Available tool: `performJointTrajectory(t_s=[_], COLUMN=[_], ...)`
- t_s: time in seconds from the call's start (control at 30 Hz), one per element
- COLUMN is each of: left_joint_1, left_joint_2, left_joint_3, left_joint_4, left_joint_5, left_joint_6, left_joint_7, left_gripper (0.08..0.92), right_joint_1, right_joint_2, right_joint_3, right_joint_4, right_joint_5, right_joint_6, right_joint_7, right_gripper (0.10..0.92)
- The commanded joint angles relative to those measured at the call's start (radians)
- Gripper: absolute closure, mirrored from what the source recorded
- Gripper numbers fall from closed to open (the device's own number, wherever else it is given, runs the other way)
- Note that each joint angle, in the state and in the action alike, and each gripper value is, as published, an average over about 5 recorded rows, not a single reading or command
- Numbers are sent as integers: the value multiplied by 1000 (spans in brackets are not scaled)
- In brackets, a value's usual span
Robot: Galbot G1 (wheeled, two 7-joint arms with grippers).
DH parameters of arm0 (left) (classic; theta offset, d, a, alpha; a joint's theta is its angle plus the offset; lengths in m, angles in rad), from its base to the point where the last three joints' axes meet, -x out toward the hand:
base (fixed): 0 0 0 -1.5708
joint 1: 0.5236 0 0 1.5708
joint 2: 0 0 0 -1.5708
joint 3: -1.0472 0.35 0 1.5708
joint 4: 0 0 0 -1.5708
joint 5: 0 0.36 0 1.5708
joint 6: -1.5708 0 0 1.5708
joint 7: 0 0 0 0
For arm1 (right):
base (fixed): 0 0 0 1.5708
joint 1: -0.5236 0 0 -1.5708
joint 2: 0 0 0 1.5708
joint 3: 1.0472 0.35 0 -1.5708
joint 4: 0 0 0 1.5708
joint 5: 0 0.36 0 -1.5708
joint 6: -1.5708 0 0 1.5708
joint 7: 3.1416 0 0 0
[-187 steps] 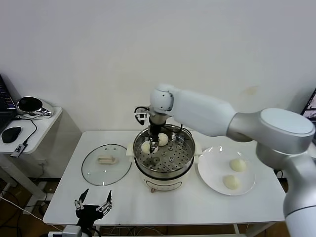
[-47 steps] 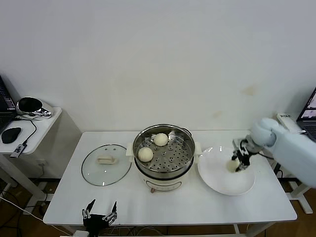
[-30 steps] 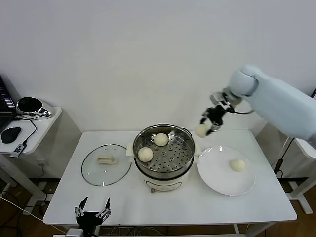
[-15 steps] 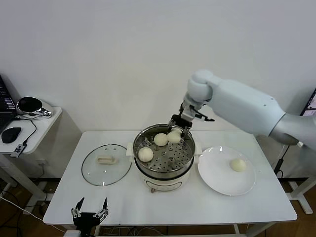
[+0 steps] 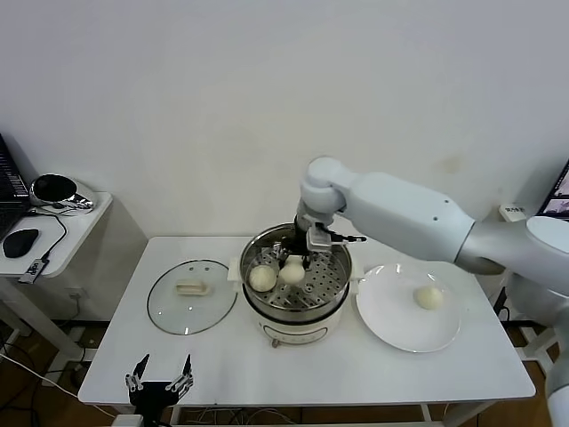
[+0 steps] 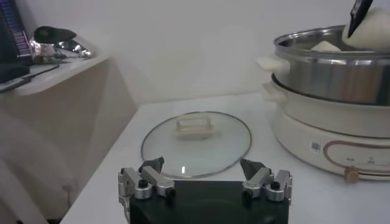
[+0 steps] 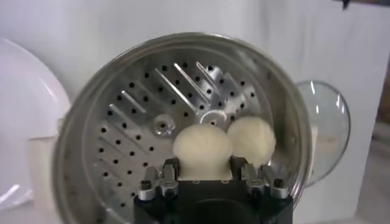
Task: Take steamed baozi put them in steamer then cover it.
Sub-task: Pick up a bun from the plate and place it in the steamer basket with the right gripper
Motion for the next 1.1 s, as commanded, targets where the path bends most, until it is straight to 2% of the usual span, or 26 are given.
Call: performJointTrajectory(t_s=[0.03, 0.7, 0.8, 1.1], left_joint_1=[-2, -18, -17, -13], left_joint_2=[-1, -5, -5, -5], left_joint_3=[1, 10, 12, 16], left_joint_4=[-2, 11, 12, 10], left_joint_5=[-1, 0, 1, 3], left_joint_6=[0, 2, 2, 2], left_joint_7=[0, 0, 0, 0], left_gripper=[177, 177, 177, 177], right_joint_1=[-23, -9, -1, 50], right_joint_2=[11, -24, -32, -106], right_joint_3=[-37, -79, -80, -2], right_joint_4=[37, 79, 82, 112], right_joint_5=[-46, 100, 106, 143], right_joint_6=[51, 29, -4, -160], right_joint_7=[13, -13, -8, -57], right_gripper=[499, 498, 461, 230])
